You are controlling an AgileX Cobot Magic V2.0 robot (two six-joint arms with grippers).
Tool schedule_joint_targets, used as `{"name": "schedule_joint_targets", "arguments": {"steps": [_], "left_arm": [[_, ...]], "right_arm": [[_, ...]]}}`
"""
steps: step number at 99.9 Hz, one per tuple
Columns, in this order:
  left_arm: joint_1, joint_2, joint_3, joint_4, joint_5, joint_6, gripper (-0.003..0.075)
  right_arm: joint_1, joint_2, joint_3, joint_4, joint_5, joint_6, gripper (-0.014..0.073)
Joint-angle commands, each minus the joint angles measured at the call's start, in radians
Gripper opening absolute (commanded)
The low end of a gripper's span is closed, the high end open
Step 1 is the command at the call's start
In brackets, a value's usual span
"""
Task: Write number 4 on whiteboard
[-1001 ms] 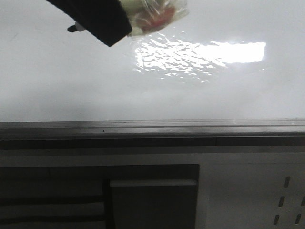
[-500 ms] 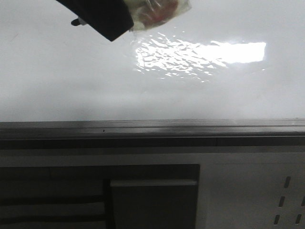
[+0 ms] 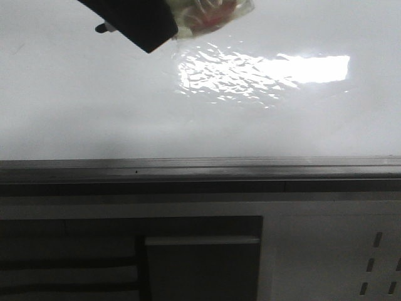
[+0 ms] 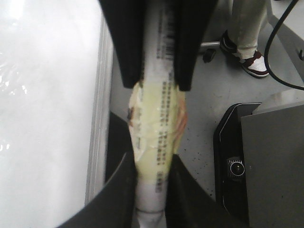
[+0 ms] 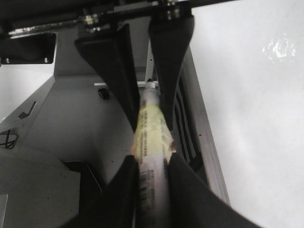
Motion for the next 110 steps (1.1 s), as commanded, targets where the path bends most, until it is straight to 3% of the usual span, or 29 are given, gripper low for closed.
{"name": "schedule_joint_targets", "arguments": {"steps": [1,7,22,27,49,67,75,90,110], "left_arm": [[-0.003,-0.024,-0.034,-0.048,-0.054,-0.003,-0.0009],[-0.003,-0.024,-0.034,-0.048,-0.054,-0.003,0.0041],[-0.001,-0.026,-0.046,-0.048,-0.057,-0.006,0.0291],[0.006,-0.033,-0.059,-0.048,-0.059,-0.026,0.0326],[0.114,-0.151,-0.082,-0.048,-0.05,-0.113,0.0314],[0.264,-0.294,0.011,-0.051,-0.062,-0.212,0.0314],[0.324,-0.364,0.093,-0.056,-0.092,-0.254,0.0314],[0.403,-0.496,0.258,-0.11,-0.182,-0.262,0.0314],[0.418,-0.576,0.376,-0.112,-0.301,-0.262,0.0314]], "right_arm": [[0.004,-0.017,-0.034,0.045,-0.016,-0.013,-0.0011],[0.004,-0.017,-0.034,0.045,-0.016,-0.013,-0.0043],[0.004,-0.017,-0.034,0.043,-0.018,-0.013,-0.0055],[0.004,-0.021,-0.034,0.03,-0.027,0.001,-0.0053],[0.004,-0.105,-0.05,-0.231,-0.061,0.267,-0.0048],[0.004,-0.217,-0.05,-0.548,-0.082,0.685,-0.0046],[0.004,-0.265,-0.021,-0.622,-0.125,0.866,-0.0046],[0.004,-0.339,0.119,-0.627,-0.249,0.918,-0.0046],[0.004,-0.347,0.195,-0.655,-0.331,0.918,-0.0046]]}}
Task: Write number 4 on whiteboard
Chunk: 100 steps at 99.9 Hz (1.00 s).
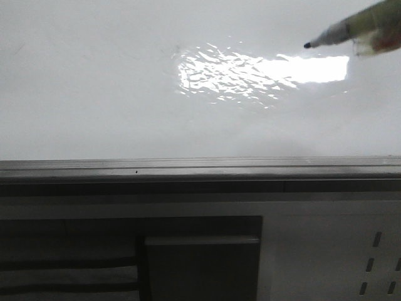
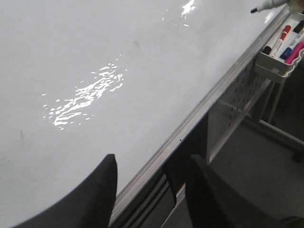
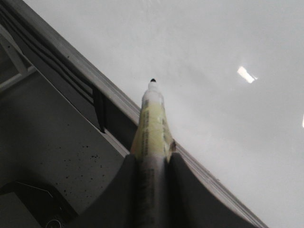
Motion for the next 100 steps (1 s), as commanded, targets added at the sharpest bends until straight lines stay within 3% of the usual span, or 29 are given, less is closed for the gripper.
{"name": "schedule_joint_targets", "arguments": {"steps": [1,16,21,33,41,53,61,100], "left_arm": [[0.003,-0.012,-0.001,-0.043,-0.107,-0.013,0.0314],[0.003,-0.008,0.003,-0.044,-0.116,-0.013,0.0314],[0.003,-0.008,0.003,-0.047,-0.121,-0.013,0.0314],[0.003,-0.006,0.003,-0.049,-0.132,-0.013,0.0314],[0.003,-0.003,0.003,-0.049,-0.132,-0.013,0.0314],[0.003,-0.001,0.003,-0.049,-0.13,-0.013,0.0314],[0.003,-0.001,0.003,-0.049,-0.133,-0.013,0.0314],[0.003,0.005,0.003,-0.049,-0.139,-0.013,0.0314]], "right_arm": [[0.004,-0.01,-0.021,0.001,-0.107,0.005,-0.0046],[0.007,-0.01,-0.058,0.044,-0.137,0.012,-0.0046],[0.005,0.016,-0.1,0.049,-0.103,0.07,-0.0046],[-0.012,0.138,-0.271,0.047,0.152,0.109,-0.0046],[-0.012,0.202,-0.362,0.05,0.239,0.112,-0.0046],[0.02,0.205,-0.293,0.154,0.035,0.11,-0.0046],[0.047,0.215,-0.236,0.157,-0.115,0.134,-0.0046],[0.049,0.452,-0.257,0.136,-0.223,0.14,-0.0046]]}}
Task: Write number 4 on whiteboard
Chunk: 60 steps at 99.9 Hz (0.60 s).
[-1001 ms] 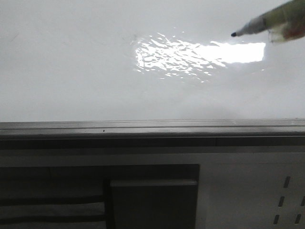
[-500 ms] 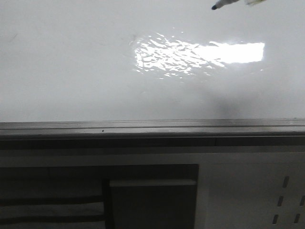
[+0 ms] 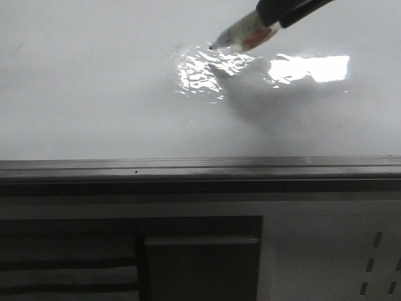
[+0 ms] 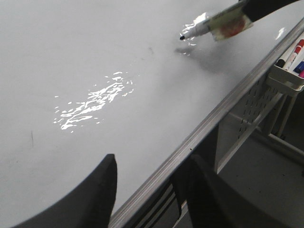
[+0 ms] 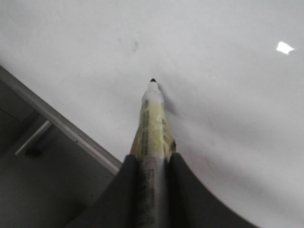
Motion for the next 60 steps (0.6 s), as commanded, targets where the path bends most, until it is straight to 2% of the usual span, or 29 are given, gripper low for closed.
{"name": "schedule_joint_targets", "arguments": {"steps": [1,18,37,44,52,60], "left_arm": [[0.003,0.004,-0.025,-0.035,-0.073,-0.011,0.0314],[0.003,0.004,-0.025,-0.035,-0.091,-0.011,0.0314],[0.003,0.004,-0.025,-0.027,-0.099,-0.011,0.0314],[0.003,0.004,-0.025,-0.027,-0.107,-0.011,0.0314],[0.003,0.004,-0.025,-0.027,-0.115,-0.011,0.0314],[0.003,0.004,-0.025,-0.027,-0.117,-0.011,0.0314]], "right_arm": [[0.001,0.033,-0.035,0.002,-0.054,0.001,-0.0046],[0.021,0.084,-0.035,-0.015,0.0,0.001,-0.0046],[-0.118,-0.032,-0.035,-0.044,0.123,0.046,-0.0046],[-0.136,-0.067,-0.035,-0.044,0.167,0.043,-0.0046],[-0.121,-0.103,-0.035,-0.017,0.16,0.013,-0.0046],[-0.084,-0.123,-0.035,0.009,0.092,-0.025,-0.0046]]}}
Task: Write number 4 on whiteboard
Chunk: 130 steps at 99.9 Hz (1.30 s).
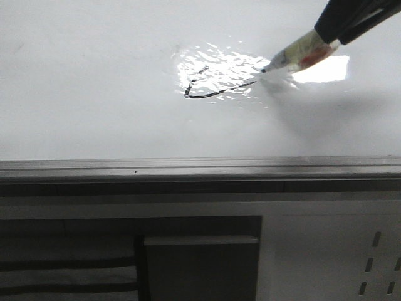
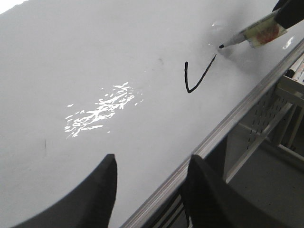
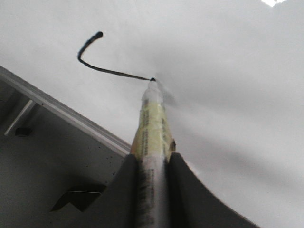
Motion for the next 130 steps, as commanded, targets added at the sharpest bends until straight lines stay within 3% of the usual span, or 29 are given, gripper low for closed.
{"name": "schedule_joint_targets", "arguments": {"steps": [1,27,49,59,79,98,113,130], "left_arm": [[0.003,0.004,-0.025,-0.027,-0.071,-0.011,0.0314],[0.003,0.014,-0.025,-0.027,-0.071,-0.011,0.0314],[0.003,0.069,-0.025,-0.027,-0.071,-0.011,0.0314],[0.0,0.101,-0.03,-0.027,-0.068,-0.006,0.0314],[-0.089,0.2,-0.097,-0.081,0.025,0.223,0.0314],[-0.255,0.326,-0.176,-0.079,-0.016,0.409,0.0314],[-0.344,0.432,-0.247,-0.072,-0.088,0.435,0.0314],[-0.4,0.552,-0.348,-0.07,-0.048,0.454,0.0314]], "right_arm": [[0.033,-0.043,-0.029,0.036,-0.102,-0.041,-0.0046],[0.052,0.045,-0.029,0.034,-0.194,-0.043,-0.0046],[0.052,0.128,-0.029,0.023,0.035,-0.068,-0.0046],[0.057,0.075,-0.036,0.025,0.025,-0.082,-0.0046],[0.138,-0.08,-0.06,0.025,0.04,-0.445,-0.0046],[0.205,-0.141,-0.06,0.025,0.063,-0.714,-0.0046],[0.209,-0.144,-0.06,0.021,0.08,-0.75,-0.0046],[0.209,-0.144,-0.06,0.021,0.085,-0.75,-0.0046]]}}
